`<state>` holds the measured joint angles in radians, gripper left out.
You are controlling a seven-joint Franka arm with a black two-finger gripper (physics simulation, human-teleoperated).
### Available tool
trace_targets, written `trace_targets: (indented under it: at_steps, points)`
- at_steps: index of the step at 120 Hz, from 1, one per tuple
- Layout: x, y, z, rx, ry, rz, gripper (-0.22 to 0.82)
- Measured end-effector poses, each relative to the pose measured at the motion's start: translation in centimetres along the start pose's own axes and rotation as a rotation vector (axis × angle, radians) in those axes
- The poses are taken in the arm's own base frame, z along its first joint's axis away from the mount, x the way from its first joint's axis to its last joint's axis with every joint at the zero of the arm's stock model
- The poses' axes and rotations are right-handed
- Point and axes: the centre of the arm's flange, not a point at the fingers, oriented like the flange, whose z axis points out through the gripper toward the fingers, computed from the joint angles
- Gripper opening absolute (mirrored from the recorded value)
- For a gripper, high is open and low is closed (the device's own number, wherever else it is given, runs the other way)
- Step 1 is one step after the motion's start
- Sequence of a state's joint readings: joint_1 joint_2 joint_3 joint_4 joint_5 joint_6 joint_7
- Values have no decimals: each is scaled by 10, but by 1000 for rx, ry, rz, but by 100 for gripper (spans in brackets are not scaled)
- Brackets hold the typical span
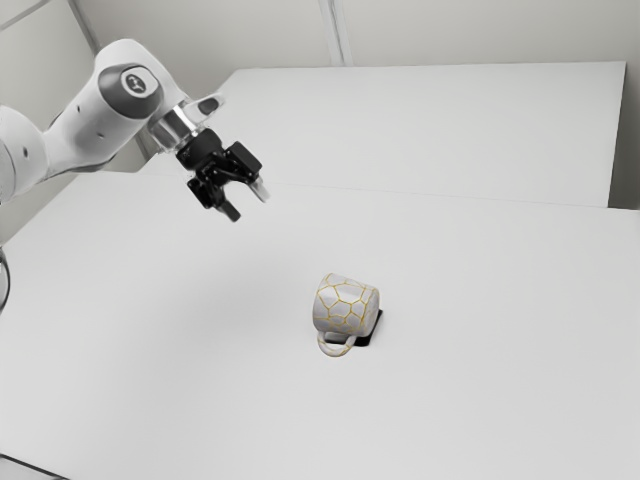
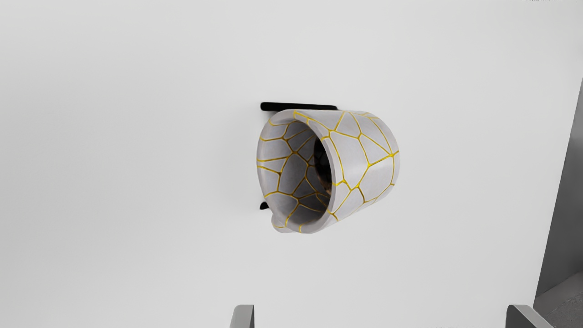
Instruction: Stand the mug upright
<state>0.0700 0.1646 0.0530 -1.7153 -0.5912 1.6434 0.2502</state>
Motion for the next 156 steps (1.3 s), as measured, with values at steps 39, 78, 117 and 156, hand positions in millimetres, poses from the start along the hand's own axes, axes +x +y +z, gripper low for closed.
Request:
trace_targets:
  at_steps: [39, 78, 117, 156]
  points:
    - [20, -65, 110, -463, 34, -31, 60]
    - [8, -87, 185, -629, 55, -15, 60]
    - [6, -79, 222, -718, 82, 27, 60]
    - [9, -78, 229, -732, 109, 80, 0]
